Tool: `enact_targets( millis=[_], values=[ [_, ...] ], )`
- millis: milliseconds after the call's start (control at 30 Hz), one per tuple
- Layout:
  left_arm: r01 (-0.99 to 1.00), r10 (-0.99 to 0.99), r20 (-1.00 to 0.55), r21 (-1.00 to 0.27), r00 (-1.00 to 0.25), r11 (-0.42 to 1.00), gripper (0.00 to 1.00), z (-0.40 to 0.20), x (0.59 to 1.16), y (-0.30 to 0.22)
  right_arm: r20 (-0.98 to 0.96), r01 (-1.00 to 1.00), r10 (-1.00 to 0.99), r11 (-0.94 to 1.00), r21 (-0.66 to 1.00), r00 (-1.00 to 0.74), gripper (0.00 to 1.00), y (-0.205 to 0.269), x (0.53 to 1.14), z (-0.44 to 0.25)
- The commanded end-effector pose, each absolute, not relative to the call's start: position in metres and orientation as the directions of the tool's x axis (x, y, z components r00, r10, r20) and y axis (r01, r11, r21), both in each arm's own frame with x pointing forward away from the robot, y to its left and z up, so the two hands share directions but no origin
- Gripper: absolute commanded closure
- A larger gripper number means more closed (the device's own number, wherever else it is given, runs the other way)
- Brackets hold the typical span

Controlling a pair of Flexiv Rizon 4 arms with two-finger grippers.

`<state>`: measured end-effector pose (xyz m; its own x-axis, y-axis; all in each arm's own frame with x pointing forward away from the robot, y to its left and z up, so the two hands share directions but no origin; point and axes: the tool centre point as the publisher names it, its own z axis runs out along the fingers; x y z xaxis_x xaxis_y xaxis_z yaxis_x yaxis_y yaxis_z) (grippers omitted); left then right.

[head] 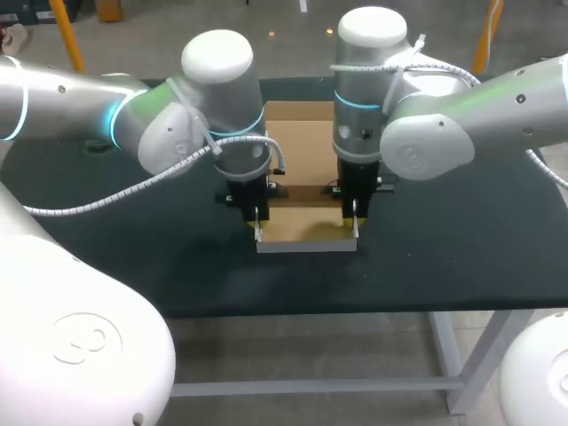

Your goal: Assemble the packaging by folding the flat box into shape, placing the metal phone stand inside, and closing the box properly

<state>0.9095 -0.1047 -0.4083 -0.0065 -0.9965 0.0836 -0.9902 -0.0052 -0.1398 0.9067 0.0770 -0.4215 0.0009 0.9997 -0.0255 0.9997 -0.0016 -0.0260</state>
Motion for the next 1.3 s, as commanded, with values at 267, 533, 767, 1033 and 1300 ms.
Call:
enact_targets(
  millis=[267,533,767,1033,1300],
  values=[
    [-0.988,-0.999,-0.047,-0.155,0.014,-0.006,1.00,-0.416,0.909,-0.109,0.047,0.996,0.995,0.081,0.046,-0.083,0.00,0.072,0.895,-0.397],
    [-0.987,-0.999,-0.051,-0.162,0.014,-0.005,1.00,-0.413,0.908,-0.109,0.110,0.968,0.968,0.207,0.144,-0.224,0.00,0.064,0.885,-0.371],
    [-0.987,-0.998,-0.058,-0.162,0.016,-0.006,1.00,-0.411,0.907,-0.109,0.167,0.889,0.890,0.372,0.268,-0.423,0.00,0.050,0.868,-0.348],
    [-0.987,-0.998,-0.062,-0.163,0.016,-0.006,1.00,-0.409,0.905,-0.109,0.172,0.799,0.802,0.497,0.338,-0.572,0.00,0.045,0.855,-0.337],
    [-0.987,-0.998,-0.064,-0.162,0.023,-0.012,1.00,-0.407,0.904,-0.107,0.172,0.799,0.802,0.497,0.338,-0.572,0.00,0.045,0.855,-0.337]
  ],
)
